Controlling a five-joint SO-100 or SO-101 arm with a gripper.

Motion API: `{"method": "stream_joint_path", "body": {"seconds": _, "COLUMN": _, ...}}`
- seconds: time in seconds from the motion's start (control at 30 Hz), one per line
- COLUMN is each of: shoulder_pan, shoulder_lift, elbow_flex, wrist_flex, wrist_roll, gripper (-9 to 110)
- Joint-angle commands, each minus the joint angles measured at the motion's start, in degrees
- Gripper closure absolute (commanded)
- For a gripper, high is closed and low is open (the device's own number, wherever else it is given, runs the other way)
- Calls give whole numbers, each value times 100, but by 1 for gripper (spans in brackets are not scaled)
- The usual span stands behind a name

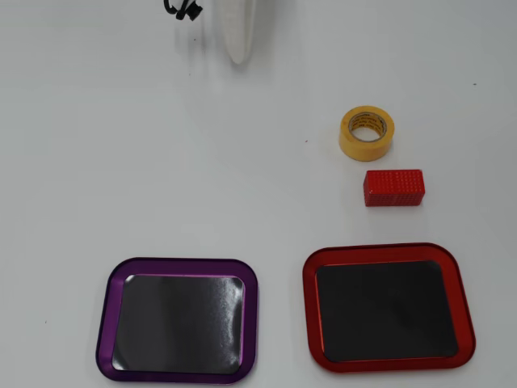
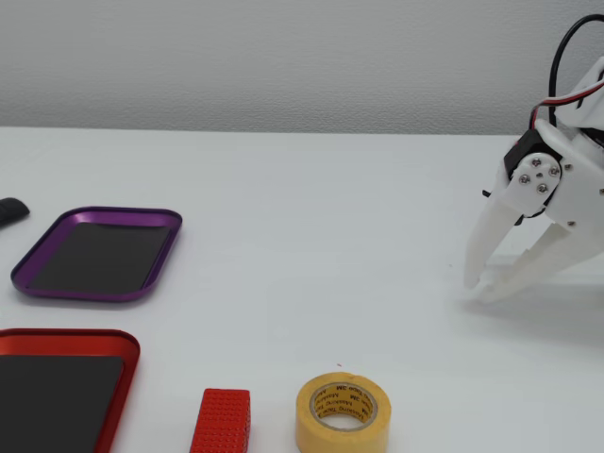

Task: Grasp a tape and put it in the right purple dish.

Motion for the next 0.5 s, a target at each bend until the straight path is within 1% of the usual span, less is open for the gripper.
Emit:
{"method": "stream_joint_path", "body": {"seconds": 0.0, "shoulder_pan": -88, "shoulder_lift": 545, "elbow_flex": 26, "wrist_flex": -255, "wrist_roll": 18, "gripper": 102}}
{"method": "stream_joint_path", "body": {"seconds": 0.37, "shoulder_pan": -79, "shoulder_lift": 466, "elbow_flex": -79, "wrist_flex": -475, "wrist_roll": 26, "gripper": 102}}
{"method": "stream_joint_path", "body": {"seconds": 0.47, "shoulder_pan": -79, "shoulder_lift": 308, "elbow_flex": -598, "wrist_flex": -422, "wrist_roll": 26, "gripper": 102}}
